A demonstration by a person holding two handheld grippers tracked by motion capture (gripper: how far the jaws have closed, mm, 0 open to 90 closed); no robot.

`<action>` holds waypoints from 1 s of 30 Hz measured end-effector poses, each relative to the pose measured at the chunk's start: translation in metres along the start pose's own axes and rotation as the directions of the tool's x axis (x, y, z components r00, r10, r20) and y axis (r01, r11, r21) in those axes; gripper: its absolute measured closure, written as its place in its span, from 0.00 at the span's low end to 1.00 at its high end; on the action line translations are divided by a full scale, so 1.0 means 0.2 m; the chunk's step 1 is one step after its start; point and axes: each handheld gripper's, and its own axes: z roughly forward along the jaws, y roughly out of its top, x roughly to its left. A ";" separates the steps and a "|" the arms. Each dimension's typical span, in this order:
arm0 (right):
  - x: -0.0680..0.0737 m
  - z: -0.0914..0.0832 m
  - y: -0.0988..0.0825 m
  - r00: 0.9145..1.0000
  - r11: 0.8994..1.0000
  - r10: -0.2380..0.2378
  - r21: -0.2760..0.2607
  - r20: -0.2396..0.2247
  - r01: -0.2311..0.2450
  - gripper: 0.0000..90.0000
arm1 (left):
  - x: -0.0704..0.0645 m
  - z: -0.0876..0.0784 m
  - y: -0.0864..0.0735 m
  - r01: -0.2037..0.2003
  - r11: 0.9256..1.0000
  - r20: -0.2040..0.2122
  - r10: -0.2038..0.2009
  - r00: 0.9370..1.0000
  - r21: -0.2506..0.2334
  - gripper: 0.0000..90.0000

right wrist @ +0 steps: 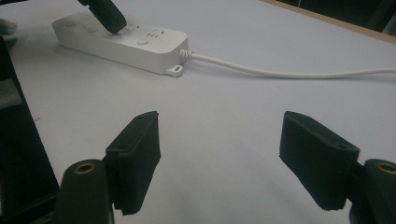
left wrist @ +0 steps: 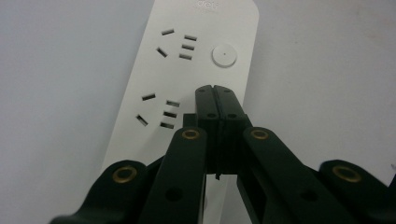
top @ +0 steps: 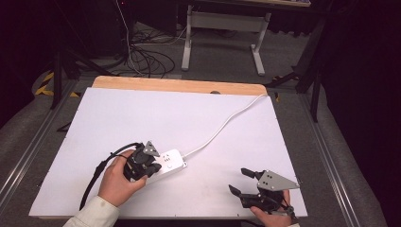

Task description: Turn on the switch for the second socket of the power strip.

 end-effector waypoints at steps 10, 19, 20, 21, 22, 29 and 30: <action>0.00 0.00 0.00 1.000 1.000 0.000 -0.001 0.000 0.000 0.33 | 0.00 0.00 0.00 -0.003 1.000 -0.002 0.003 1.000 0.000 1.00; 0.00 0.00 0.00 1.000 1.000 0.000 -0.006 -0.001 0.000 0.33 | -0.01 0.01 -0.01 -0.011 1.000 -0.015 0.011 1.000 -0.003 1.00; 0.00 0.00 0.00 1.000 1.000 -0.001 -0.006 -0.001 0.001 0.33 | -0.01 0.01 -0.01 -0.009 1.000 -0.013 0.008 1.000 -0.005 1.00; 0.00 0.00 0.00 1.000 1.000 -0.001 -0.005 -0.001 0.001 0.33 | -0.01 0.01 -0.01 -0.010 1.000 -0.017 0.010 1.000 -0.007 1.00; 0.00 0.00 0.00 1.000 1.000 -0.002 -0.004 -0.001 0.002 0.33 | -0.01 0.01 -0.01 -0.012 1.000 -0.019 0.012 1.000 -0.007 1.00; 0.00 -0.01 0.00 1.000 1.000 -0.002 -0.007 -0.001 0.002 0.33 | -0.01 0.01 -0.01 -0.004 1.000 -0.018 0.004 1.000 -0.007 1.00; 0.01 -0.01 0.00 1.000 1.000 -0.002 -0.007 -0.001 0.002 0.33 | -0.01 0.01 -0.01 -0.001 1.000 -0.017 0.001 1.000 -0.007 1.00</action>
